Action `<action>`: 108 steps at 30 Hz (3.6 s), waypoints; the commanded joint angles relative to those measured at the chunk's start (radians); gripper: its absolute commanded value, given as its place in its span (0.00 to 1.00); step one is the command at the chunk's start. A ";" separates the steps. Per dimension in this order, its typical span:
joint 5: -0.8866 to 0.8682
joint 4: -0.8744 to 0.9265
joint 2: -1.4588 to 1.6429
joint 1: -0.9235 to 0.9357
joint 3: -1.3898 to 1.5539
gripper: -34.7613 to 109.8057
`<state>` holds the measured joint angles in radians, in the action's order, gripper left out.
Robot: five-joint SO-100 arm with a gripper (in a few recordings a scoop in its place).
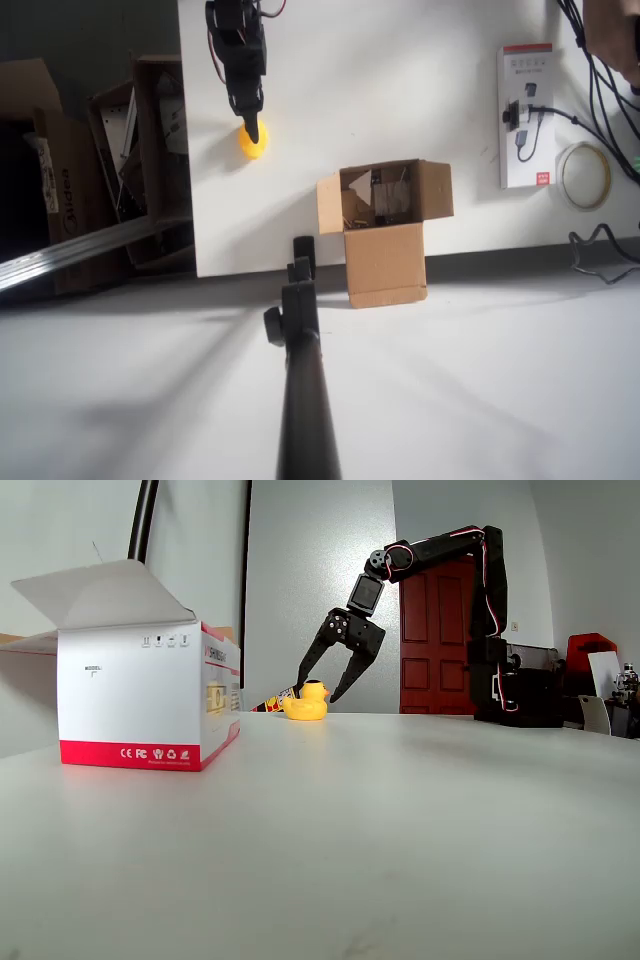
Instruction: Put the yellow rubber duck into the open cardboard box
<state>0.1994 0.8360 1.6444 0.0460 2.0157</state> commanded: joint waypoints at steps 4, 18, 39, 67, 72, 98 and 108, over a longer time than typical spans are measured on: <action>-0.008 -0.015 0.003 0.009 -0.044 0.38; -0.008 -0.015 0.003 0.005 -0.044 0.33; -0.008 -0.015 0.003 0.002 -0.044 0.28; -0.005 0.290 0.186 -0.063 -0.273 0.26; -0.009 0.353 0.170 -0.107 -0.387 0.26; -0.009 0.411 -0.147 -0.437 -0.831 0.26; -0.003 0.410 -0.267 -0.485 -0.979 0.26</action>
<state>0.1994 1.2425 1.3821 -0.4264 1.1091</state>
